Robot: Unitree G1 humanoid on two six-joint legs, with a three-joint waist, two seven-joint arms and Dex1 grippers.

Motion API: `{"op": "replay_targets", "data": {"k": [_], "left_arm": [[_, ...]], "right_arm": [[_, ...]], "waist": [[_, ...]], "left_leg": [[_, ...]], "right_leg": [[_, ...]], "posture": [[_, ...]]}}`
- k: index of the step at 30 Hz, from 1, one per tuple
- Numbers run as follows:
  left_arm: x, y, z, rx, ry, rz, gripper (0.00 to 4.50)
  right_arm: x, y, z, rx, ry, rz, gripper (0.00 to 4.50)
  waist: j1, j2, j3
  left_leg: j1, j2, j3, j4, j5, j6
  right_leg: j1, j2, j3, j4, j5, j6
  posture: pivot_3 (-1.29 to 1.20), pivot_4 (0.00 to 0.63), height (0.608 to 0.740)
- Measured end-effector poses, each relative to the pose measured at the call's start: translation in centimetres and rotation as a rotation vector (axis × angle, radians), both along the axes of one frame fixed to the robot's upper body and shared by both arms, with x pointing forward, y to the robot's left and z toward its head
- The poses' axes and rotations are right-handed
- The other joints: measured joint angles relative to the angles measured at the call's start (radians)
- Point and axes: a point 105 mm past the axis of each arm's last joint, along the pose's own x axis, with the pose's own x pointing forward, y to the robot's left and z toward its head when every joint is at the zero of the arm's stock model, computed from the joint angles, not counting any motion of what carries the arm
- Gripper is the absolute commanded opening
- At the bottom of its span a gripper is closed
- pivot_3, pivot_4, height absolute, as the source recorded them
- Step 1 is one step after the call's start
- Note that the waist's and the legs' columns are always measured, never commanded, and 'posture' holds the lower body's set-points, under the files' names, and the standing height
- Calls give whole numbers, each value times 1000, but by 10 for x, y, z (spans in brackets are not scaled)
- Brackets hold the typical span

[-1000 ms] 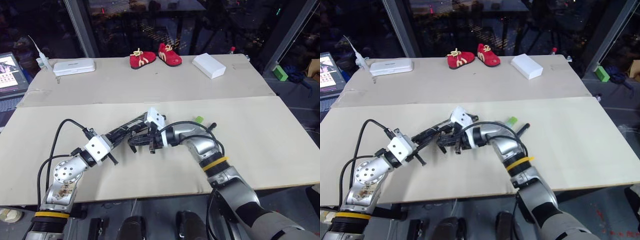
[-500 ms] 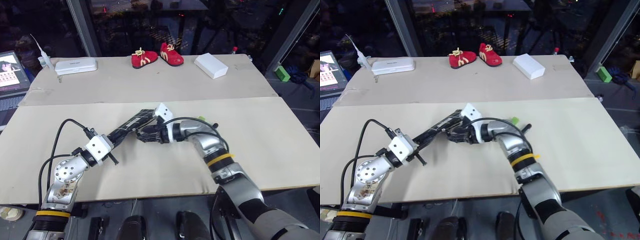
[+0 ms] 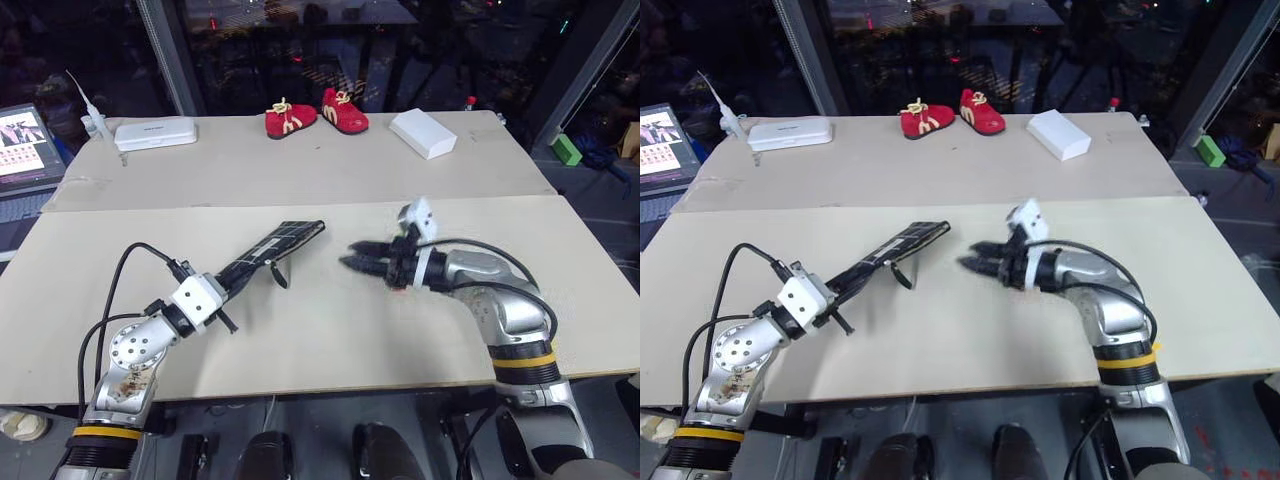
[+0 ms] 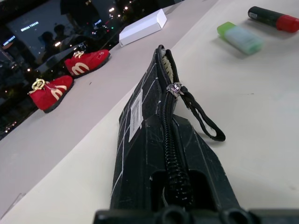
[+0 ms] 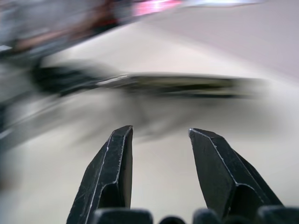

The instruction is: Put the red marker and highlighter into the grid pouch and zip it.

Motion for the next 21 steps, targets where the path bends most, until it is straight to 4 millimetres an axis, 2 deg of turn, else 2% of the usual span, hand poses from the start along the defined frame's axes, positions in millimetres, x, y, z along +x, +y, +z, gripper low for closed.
{"op": "replay_targets", "data": {"k": [3,6,11,14,17,21], "left_arm": [[0,0,-1,-5,2,2,0],[1,0,-1,-9,3,3,0],[5,-4,3,-19,-11,-9,0],[7,-5,-1,-25,3,-10,0],[7,-6,-5,-27,18,-15,0],[7,-8,-6,-35,19,-20,0]], "right_arm": [[-2,-27,0,11,25,-177,2170],[-11,-36,-5,-58,41,-279,2170],[-8,-49,-3,-118,23,-477,2170],[-6,-57,-4,-139,21,-541,2861],[-3,-65,-11,-158,44,-594,3881],[1,-82,-26,-138,145,-714,3881]], "waist": [[7,0,0],[7,0,0],[-2,0,0],[-2,0,0],[-2,0,0],[-1,0,0]], "left_leg": [[-3,0,-1,0,0,0],[-3,-1,0,0,-1,1],[0,-1,-1,0,0,1],[-1,-1,-1,0,0,1],[-2,-1,-1,0,0,1],[-2,-1,-1,0,0,1]], "right_leg": [[-1,0,-1,-2,0,0],[-2,-1,0,-3,0,0],[1,0,0,-2,0,0],[0,1,0,-1,0,1],[0,0,0,-2,0,1],[0,0,0,-2,0,1]], "posture": [[0,150,740],[0,150,740],[0,150,740],[0,150,740],[0,150,740],[0,150,740]]}}
